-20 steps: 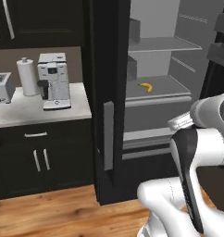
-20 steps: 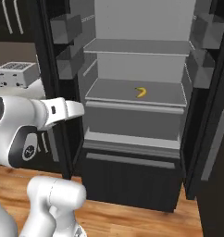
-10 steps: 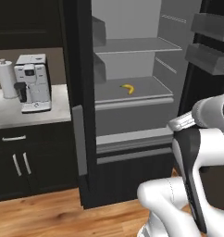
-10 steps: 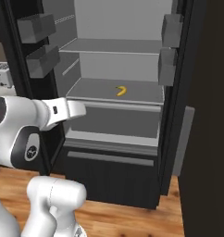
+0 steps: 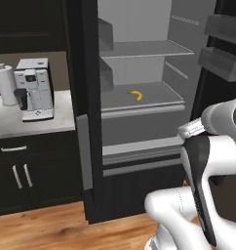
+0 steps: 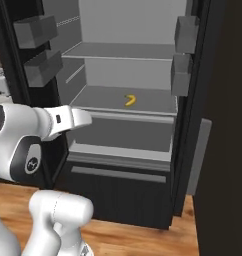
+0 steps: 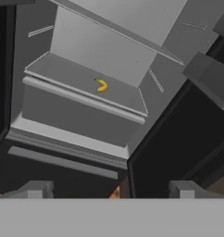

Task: Pick the mango and banana from the fridge and place them inside the tupperware on the counter.

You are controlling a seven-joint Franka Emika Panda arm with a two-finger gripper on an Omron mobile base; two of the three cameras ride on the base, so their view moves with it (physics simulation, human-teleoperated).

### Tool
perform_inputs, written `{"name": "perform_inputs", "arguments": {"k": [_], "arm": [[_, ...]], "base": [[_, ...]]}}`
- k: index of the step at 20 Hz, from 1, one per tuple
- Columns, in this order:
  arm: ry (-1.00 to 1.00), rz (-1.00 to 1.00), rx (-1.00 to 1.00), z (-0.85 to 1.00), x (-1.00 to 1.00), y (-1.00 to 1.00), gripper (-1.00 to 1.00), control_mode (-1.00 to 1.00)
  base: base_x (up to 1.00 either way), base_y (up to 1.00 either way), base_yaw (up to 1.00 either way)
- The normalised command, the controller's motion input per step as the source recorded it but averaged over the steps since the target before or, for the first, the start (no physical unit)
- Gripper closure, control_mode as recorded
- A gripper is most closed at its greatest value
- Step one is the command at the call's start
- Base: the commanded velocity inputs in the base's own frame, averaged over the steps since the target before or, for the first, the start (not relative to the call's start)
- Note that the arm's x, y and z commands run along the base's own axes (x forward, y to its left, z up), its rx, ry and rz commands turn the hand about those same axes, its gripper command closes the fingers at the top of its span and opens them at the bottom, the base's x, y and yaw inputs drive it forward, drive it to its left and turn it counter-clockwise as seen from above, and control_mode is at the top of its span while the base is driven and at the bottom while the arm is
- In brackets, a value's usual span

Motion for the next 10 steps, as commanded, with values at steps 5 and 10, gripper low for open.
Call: {"name": "perform_inputs", "arguments": {"k": [5,10], "arm": [[0.00,0.00,0.00,0.00,0.00,0.00,-1.00,1.00],[0.00,0.00,0.00,0.00,0.00,0.00,-1.00,1.00]], "base": [[0.64,-0.07,0.00],[0.76,-0.11,0.00]]}}
